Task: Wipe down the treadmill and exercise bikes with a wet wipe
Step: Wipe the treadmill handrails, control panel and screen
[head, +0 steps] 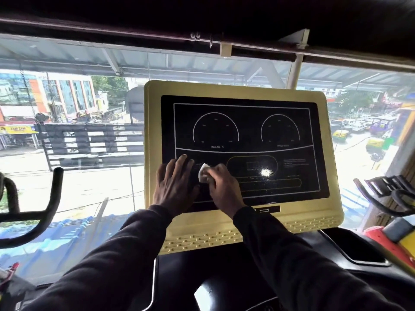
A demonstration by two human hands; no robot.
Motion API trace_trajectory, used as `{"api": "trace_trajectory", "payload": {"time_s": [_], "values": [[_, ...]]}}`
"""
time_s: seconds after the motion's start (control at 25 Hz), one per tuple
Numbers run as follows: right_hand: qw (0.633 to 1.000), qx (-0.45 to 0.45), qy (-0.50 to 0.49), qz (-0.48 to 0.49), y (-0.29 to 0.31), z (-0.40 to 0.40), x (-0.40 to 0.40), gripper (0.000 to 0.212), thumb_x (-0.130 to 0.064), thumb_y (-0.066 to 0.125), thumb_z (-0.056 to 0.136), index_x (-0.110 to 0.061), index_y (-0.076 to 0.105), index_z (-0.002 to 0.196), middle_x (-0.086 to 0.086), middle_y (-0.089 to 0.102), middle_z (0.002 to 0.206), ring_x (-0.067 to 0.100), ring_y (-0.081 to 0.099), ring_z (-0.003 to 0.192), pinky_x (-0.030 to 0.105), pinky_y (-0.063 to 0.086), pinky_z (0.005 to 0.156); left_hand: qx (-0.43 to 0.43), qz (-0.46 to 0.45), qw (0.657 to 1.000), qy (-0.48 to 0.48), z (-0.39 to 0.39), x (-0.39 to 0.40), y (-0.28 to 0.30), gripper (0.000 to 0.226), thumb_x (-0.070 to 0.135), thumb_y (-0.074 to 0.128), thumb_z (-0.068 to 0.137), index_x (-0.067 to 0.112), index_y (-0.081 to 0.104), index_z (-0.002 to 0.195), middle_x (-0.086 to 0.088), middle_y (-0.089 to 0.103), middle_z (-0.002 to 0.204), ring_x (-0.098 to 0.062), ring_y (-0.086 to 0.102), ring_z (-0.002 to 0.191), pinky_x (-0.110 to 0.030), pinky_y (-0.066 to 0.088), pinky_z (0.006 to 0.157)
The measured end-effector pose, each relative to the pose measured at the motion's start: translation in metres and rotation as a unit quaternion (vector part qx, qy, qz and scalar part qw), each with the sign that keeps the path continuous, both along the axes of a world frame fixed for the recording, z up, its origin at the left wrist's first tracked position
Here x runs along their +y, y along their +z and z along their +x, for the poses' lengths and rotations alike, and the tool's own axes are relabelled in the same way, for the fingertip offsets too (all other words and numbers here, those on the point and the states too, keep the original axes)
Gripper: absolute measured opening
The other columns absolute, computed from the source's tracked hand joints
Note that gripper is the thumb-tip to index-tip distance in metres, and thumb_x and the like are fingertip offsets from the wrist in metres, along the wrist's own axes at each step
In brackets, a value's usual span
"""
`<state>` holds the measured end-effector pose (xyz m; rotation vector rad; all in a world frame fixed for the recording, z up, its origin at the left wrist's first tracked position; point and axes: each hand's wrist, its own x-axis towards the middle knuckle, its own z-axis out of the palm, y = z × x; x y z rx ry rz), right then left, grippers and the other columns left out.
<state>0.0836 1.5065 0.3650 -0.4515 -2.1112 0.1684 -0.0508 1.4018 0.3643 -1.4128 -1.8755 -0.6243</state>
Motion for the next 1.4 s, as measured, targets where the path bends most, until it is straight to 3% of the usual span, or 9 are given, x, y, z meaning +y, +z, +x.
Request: {"api": "trace_trajectory", "payload": {"time_s": [0.16, 0.32, 0.44, 0.84, 0.92, 1.0, 1.16, 1.28, 1.4], "values": [[0.986, 0.117, -0.082, -0.084, 0.017, -0.003, 0.017, 0.021, -0.001, 0.059, 0.089, -0.012, 0.067, 0.106, 0.007, 0.056, 0.1, 0.018, 0.059, 0.082, 0.032, 0.054, 0.066, -0.012, 0.017, 1.0, 0.001, -0.008, 0.015, 0.027, 0.065, 0.045, 0.046, 0.086, 0.009, 0.048, 0.14, -0.014, 0.041, 0.148, -0.034, 0.04, 0.133, -0.048, 0.024, 0.115], [1.0, 0.008, 0.013, -0.007, 0.026, -0.014, 0.008, 0.023, -0.003, 0.055, 0.091, -0.014, 0.067, 0.109, -0.003, 0.052, 0.098, 0.006, 0.055, 0.083, 0.005, 0.038, 0.068, -0.023, -0.012, 0.999, 0.03, -0.021, 0.025, 0.046, 0.07, 0.047, 0.049, 0.094, 0.011, 0.033, 0.152, -0.015, 0.017, 0.162, -0.033, 0.013, 0.15, -0.045, 0.0, 0.121], [0.997, 0.061, -0.039, -0.016, 0.04, -0.011, 0.033, 0.02, -0.004, 0.06, 0.09, -0.012, 0.067, 0.107, 0.005, 0.056, 0.097, 0.017, 0.059, 0.078, 0.026, 0.05, 0.063, 0.008, -0.025, 0.998, 0.058, -0.024, 0.029, 0.043, 0.073, 0.051, 0.036, 0.093, 0.009, 0.03, 0.153, -0.016, 0.011, 0.163, -0.032, 0.008, 0.151, -0.042, -0.009, 0.121], [0.987, 0.137, -0.073, -0.049, 0.071, -0.031, 0.049, 0.023, 0.001, 0.064, 0.086, -0.009, 0.067, 0.107, 0.008, 0.057, 0.099, 0.013, 0.055, 0.077, 0.029, 0.053, 0.064, 0.041, -0.022, 0.995, 0.086, -0.026, 0.035, 0.037, 0.075, 0.052, 0.034, 0.092, 0.007, 0.029, 0.153, -0.018, 0.013, 0.162, -0.031, 0.006, 0.151, -0.05, 0.003, 0.121], [0.996, 0.08, -0.025, 0.015, 0.069, -0.039, 0.037, 0.025, 0.001, 0.064, 0.086, -0.01, 0.068, 0.108, 0.006, 0.057, 0.096, 0.015, 0.058, 0.076, 0.023, 0.049, 0.062, 0.04, -0.015, 0.996, 0.08, -0.026, 0.034, 0.038, 0.075, 0.051, 0.034, 0.092, 0.006, 0.031, 0.152, -0.019, 0.016, 0.162, -0.031, 0.009, 0.15, -0.05, 0.005, 0.12], [0.996, 0.018, 0.018, 0.088, 0.068, -0.041, 0.037, 0.024, -0.001, 0.063, 0.087, -0.012, 0.067, 0.107, 0.004, 0.056, 0.093, 0.014, 0.059, 0.074, 0.02, 0.044, 0.062, 0.039, -0.012, 0.997, 0.073, -0.026, 0.034, 0.038, 0.074, 0.05, 0.034, 0.092, 0.006, 0.033, 0.151, -0.02, 0.019, 0.161, -0.034, 0.014, 0.15, -0.052, 0.008, 0.119], [0.985, 0.141, -0.084, -0.059, 0.088, -0.041, 0.054, 0.022, -0.002, 0.063, 0.088, -0.01, 0.067, 0.108, 0.007, 0.057, 0.102, 0.018, 0.059, 0.085, 0.03, 0.052, 0.067, 0.019, -0.012, 0.997, 0.077, -0.025, 0.035, 0.043, 0.076, 0.053, 0.04, 0.083, 0.009, 0.042, 0.145, -0.018, 0.036, 0.154, -0.037, 0.035, 0.141, -0.05, 0.016, 0.115], [0.996, 0.089, -0.021, 0.007, 0.086, -0.054, 0.039, 0.022, -0.003, 0.062, 0.088, -0.009, 0.067, 0.109, 0.007, 0.056, 0.101, 0.016, 0.059, 0.083, 0.024, 0.047, 0.066, -0.003, 0.019, 0.998, 0.053, -0.025, 0.041, 0.074, 0.064, 0.052, 0.05, 0.08, 0.014, 0.049, 0.132, -0.009, 0.044, 0.133, -0.033, 0.046, 0.119, -0.046, 0.029, 0.105], [0.997, 0.041, 0.007, 0.059, 0.094, -0.053, 0.049, 0.022, -0.005, 0.06, 0.089, -0.012, 0.068, 0.108, 0.005, 0.057, 0.098, 0.018, 0.06, 0.083, 0.022, 0.042, 0.068, -0.001, 0.027, 0.998, 0.059, -0.032, 0.052, 0.091, 0.068, 0.049, 0.045, 0.088, 0.011, 0.04, 0.145, -0.014, 0.034, 0.152, -0.036, 0.029, 0.141, -0.052, 0.017, 0.118]]}}
